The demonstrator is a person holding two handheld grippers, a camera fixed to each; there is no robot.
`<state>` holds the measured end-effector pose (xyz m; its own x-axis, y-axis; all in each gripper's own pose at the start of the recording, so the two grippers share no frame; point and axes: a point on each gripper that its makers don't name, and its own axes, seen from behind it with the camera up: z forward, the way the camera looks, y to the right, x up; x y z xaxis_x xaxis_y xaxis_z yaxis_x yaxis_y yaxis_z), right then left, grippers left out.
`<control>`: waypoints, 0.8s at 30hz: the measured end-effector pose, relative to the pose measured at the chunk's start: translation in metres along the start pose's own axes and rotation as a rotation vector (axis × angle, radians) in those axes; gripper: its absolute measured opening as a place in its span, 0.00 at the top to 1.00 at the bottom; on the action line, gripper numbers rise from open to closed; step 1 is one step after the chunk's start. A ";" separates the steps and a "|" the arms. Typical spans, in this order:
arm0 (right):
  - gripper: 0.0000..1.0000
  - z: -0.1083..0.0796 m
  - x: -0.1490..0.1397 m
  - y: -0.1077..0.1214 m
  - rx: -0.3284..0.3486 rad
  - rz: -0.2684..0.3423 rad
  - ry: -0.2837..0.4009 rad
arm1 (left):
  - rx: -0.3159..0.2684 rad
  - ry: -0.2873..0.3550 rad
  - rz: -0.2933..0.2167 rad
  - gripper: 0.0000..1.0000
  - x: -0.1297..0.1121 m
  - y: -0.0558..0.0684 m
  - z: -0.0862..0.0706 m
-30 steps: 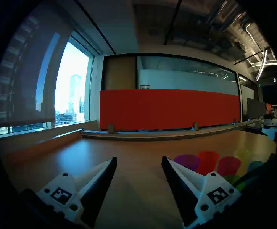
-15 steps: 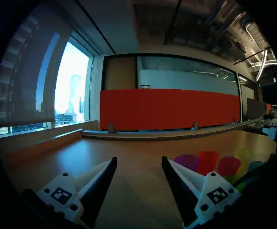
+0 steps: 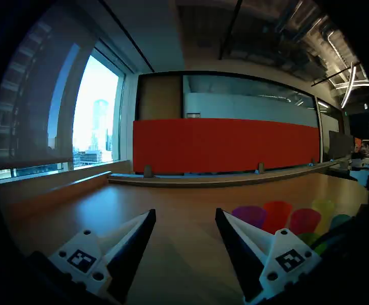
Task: Pour water
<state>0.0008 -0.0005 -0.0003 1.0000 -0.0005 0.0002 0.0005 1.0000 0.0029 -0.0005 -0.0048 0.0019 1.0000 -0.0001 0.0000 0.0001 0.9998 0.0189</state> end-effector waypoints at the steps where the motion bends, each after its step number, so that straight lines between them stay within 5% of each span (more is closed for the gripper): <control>1: 0.01 0.000 0.000 0.000 0.000 0.000 0.000 | 0.000 0.000 0.000 0.13 0.000 0.000 0.000; 24: 0.01 0.001 0.000 0.002 -0.004 0.000 0.000 | 0.000 0.000 0.000 0.14 0.000 0.000 0.000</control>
<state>0.0005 0.0013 0.0006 1.0000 -0.0006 0.0006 0.0006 1.0000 -0.0006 -0.0005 -0.0047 0.0020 1.0000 -0.0003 0.0000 0.0003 0.9998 0.0189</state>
